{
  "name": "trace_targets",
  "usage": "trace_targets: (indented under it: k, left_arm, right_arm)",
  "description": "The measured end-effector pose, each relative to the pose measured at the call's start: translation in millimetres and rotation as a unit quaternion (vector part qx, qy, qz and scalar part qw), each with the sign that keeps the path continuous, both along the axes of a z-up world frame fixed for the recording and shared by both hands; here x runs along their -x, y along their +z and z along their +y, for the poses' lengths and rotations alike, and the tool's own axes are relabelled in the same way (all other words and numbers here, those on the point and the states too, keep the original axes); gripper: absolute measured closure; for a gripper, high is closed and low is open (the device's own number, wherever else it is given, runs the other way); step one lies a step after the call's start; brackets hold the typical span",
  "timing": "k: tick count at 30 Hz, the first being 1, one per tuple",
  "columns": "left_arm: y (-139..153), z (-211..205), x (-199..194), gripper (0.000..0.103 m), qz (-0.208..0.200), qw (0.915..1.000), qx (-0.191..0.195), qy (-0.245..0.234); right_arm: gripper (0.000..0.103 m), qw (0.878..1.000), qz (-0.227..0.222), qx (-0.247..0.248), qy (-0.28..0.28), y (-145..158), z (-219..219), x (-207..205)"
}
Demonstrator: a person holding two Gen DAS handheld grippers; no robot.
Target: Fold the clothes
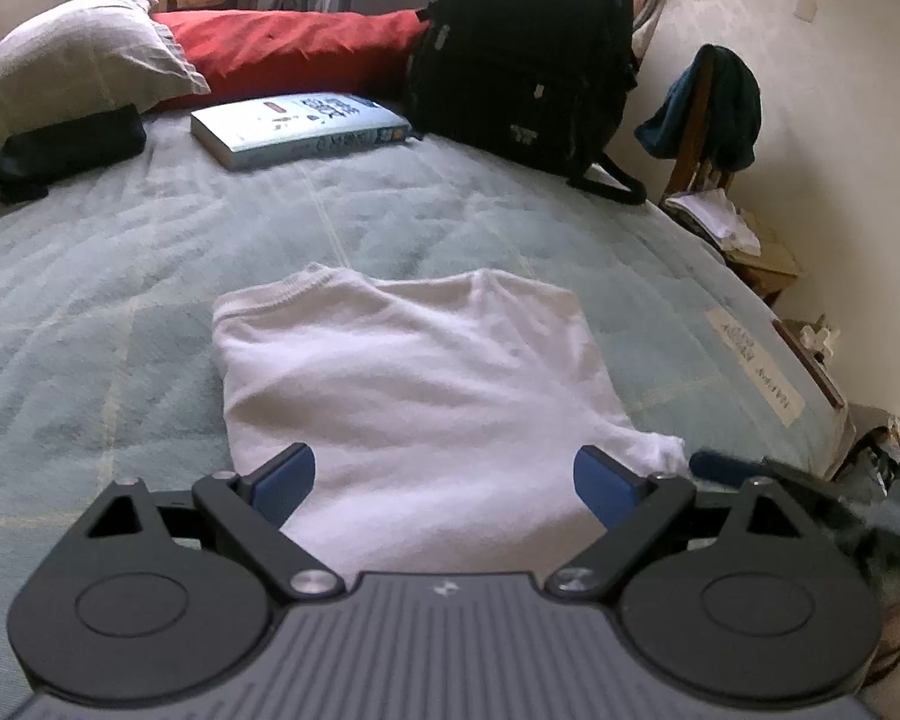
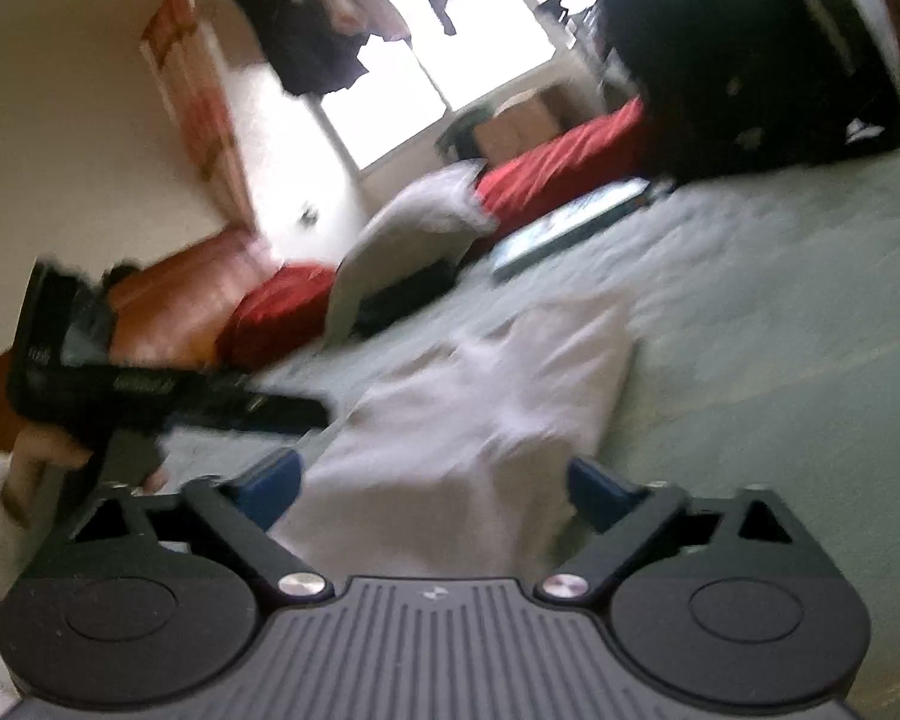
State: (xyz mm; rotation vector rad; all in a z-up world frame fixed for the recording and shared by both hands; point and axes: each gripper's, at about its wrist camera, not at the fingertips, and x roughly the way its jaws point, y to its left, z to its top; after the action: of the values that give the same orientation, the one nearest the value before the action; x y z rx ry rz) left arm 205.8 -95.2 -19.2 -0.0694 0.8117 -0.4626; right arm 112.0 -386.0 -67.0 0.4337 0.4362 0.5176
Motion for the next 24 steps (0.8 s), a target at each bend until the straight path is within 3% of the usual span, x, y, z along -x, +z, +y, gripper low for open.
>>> trace_targets:
  k: [3, 5, 7, 9, 18, 20, 24]
  left_arm:
    - [0, 0, 0, 0.010, 0.000, 1.0000, -0.001, 0.001]
    - [-2, -3, -1, 0.010, 0.003, 1.0000, -0.003, -0.003]
    - [-4, -6, -1, 0.010, 0.007, 0.9999, -0.006, -0.006]
    - [-6, -9, -2, 0.010, 0.010, 0.9999, -0.010, -0.009]
    - [-8, -13, -1, 0.010, 0.012, 0.9997, -0.018, -0.010]
    - [-9, -14, 0, 0.010, 0.014, 0.9997, -0.018, -0.013]
    - [-8, -14, 1, 0.010, 0.012, 0.9997, -0.017, -0.014]
  right_arm:
    - [0.043, 0.998, -0.001, 0.053, -0.033, -3, -12, -2]
    - [0.054, 0.997, 0.000, 0.078, -0.025, -8, -13, -5]
    - [0.077, 0.995, 0.001, 0.098, -0.011, -14, -11, -7]
    - [0.086, 0.993, -0.006, 0.115, 0.006, -16, -4, -11]
    - [0.094, 0.985, -0.035, 0.166, 0.014, -3, 16, 12]
    - [0.101, 0.985, -0.034, 0.167, 0.026, -3, 20, 20]
    - [0.100, 0.987, -0.027, 0.160, 0.021, -2, 15, 22]
